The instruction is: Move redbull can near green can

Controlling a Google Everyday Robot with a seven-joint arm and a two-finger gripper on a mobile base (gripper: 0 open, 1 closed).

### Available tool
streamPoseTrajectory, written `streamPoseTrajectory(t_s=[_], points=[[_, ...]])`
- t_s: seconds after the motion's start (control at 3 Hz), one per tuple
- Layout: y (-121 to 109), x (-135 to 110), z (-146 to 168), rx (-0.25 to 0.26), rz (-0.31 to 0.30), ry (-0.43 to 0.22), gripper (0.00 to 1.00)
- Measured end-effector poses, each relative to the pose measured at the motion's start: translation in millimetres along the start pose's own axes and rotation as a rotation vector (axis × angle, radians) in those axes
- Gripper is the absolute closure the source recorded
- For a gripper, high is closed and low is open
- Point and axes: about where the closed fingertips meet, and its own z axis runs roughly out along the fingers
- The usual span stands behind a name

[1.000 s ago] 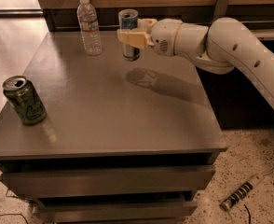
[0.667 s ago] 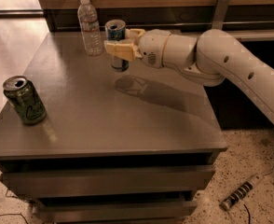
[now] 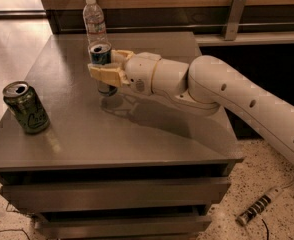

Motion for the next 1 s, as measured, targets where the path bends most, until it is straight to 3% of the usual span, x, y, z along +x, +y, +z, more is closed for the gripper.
streamPoseTrajectory(t_s=[0.33, 1.0], points=[[35, 9, 14, -0.047, -0.006, 0.029, 1.00], [75, 21, 32, -0.181, -0.017, 0.037, 1.00]])
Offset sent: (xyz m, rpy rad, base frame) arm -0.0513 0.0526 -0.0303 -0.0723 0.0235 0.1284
